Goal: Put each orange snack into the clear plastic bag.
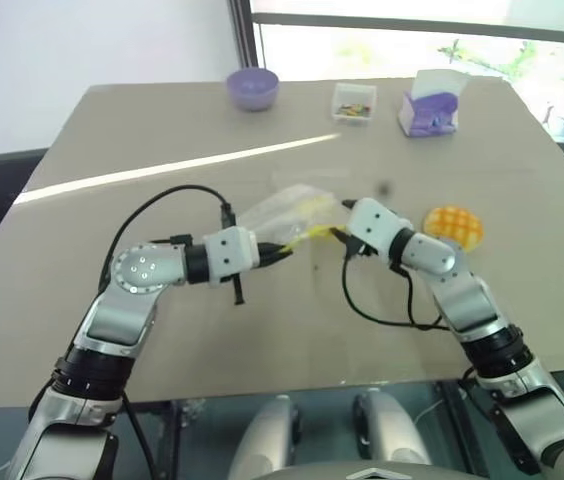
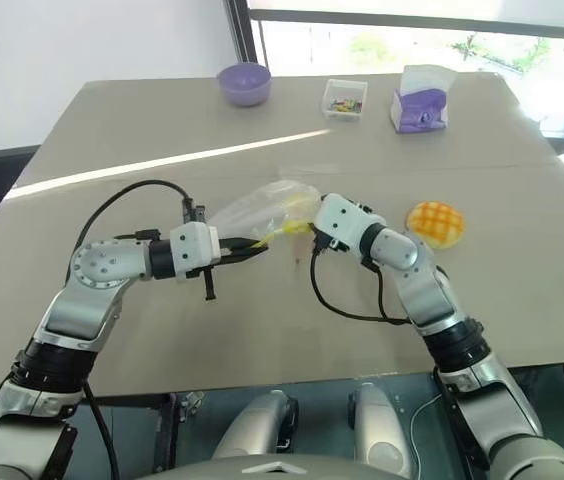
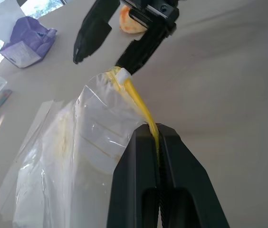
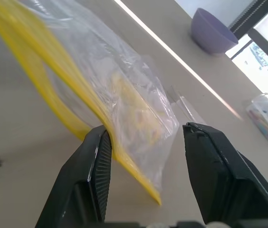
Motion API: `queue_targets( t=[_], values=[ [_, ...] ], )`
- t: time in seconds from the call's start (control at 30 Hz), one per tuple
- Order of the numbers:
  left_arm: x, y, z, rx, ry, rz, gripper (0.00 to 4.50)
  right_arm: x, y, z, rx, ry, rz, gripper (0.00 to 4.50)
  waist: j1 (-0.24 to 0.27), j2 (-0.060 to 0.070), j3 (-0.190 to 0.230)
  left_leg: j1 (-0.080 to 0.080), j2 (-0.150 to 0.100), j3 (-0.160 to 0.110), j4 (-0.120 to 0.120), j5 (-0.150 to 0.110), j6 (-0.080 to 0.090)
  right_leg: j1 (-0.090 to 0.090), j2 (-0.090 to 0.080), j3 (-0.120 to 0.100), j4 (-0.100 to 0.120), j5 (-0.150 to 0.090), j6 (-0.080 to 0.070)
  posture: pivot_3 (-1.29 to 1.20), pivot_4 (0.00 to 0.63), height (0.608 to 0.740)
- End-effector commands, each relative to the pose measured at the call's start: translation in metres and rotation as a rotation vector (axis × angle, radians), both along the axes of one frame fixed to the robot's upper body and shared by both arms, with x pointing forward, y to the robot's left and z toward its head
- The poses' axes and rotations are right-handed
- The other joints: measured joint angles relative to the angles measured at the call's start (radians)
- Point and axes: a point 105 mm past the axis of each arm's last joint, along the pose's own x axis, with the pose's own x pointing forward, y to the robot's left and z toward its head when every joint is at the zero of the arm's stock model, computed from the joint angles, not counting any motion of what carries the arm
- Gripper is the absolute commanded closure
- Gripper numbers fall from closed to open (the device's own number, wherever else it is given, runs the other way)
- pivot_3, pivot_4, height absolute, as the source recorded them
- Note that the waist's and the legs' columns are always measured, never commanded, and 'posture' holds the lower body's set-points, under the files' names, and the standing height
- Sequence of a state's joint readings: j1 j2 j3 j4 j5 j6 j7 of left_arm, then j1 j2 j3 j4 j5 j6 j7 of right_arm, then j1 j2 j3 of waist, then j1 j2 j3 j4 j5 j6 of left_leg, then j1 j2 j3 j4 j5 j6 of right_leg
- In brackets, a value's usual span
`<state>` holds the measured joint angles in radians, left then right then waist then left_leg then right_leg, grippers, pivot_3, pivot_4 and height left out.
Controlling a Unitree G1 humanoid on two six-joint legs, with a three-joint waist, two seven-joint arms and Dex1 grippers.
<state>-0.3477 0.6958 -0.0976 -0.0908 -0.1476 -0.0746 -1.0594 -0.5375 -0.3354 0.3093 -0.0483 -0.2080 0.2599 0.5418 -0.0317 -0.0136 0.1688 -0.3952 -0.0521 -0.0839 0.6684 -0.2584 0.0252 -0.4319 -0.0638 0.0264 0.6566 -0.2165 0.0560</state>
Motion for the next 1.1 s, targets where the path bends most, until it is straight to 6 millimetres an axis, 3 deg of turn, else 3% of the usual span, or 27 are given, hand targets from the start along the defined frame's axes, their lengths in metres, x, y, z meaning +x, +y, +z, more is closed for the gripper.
queue_targets(
  t=[0.03,0.27,0.4,0.6,0.73,0.9,1.0,1.1],
  values=[
    [-0.002,-0.003,0.01,-0.005,-0.052,-0.014,4.5,0.003,0.001,0.029,0.019,-0.157,0.0,2.02,-0.002,0.0,0.0,0.0,0.0,0.0,0.0,0.0,0.0,0.0,0.0,0.0,0.0,0.0,0.0,0.0,0.15,0.74],
    [-0.001,0.0,0.01,-0.02,-0.045,0.001,4.5,-0.009,0.011,0.025,0.0,-0.236,0.088,2.02,-0.005,0.0,0.0,0.0,0.0,0.0,0.0,-0.001,0.001,0.0,0.0,0.0,0.0,0.0,0.0,0.0,0.15,0.74],
    [-0.003,-0.001,0.01,-0.025,-0.043,-0.01,4.5,-0.004,0.012,0.021,0.058,-0.186,0.064,2.02,-0.007,0.0,0.0,0.0,0.0,0.0,0.0,-0.001,0.001,0.0,0.0,0.0,0.0,0.0,0.0,0.0,0.15,0.74],
    [-0.01,-0.001,0.009,-0.036,-0.024,-0.03,4.5,0.046,-0.018,-0.007,0.313,0.091,-0.272,2.02,-0.009,0.0,0.0,0.001,0.001,0.0,0.0,0.0,0.001,0.0,0.001,0.001,0.001,0.0,0.0,0.0,0.15,0.74],
    [-0.006,0.007,0.009,-0.028,-0.032,0.002,4.5,0.06,-0.046,-0.01,0.428,0.174,-0.423,2.02,-0.003,0.0,0.0,0.0,0.0,0.0,0.0,0.0,0.0,0.0,0.0,0.0,0.0,0.0,0.0,0.0,0.15,0.74],
    [-0.001,0.008,0.008,-0.031,-0.034,0.014,4.5,0.059,-0.068,-0.005,0.511,0.203,-0.473,2.02,-0.011,0.0,0.0,0.001,0.0,0.0,-0.001,-0.001,0.002,0.0,0.001,0.001,0.001,0.0,0.0,0.0,0.15,0.74],
    [0.007,0.007,0.007,-0.044,-0.036,0.026,4.5,0.051,-0.077,0.001,0.462,0.155,-0.453,2.02,-0.005,0.001,0.0,0.001,0.0,0.0,-0.001,-0.002,0.003,-0.001,0.001,0.001,0.001,0.0,0.0,0.0,0.15,0.74],
    [0.013,0.006,0.01,-0.074,-0.038,0.04,4.5,0.041,-0.075,0.009,0.405,0.106,-0.403,1.15,-0.003,0.001,0.0,0.0,-0.001,0.0,-0.001,-0.002,0.003,0.0,0.0,0.0,0.0,0.0,0.0,0.0,0.15,0.74]
  ],
)
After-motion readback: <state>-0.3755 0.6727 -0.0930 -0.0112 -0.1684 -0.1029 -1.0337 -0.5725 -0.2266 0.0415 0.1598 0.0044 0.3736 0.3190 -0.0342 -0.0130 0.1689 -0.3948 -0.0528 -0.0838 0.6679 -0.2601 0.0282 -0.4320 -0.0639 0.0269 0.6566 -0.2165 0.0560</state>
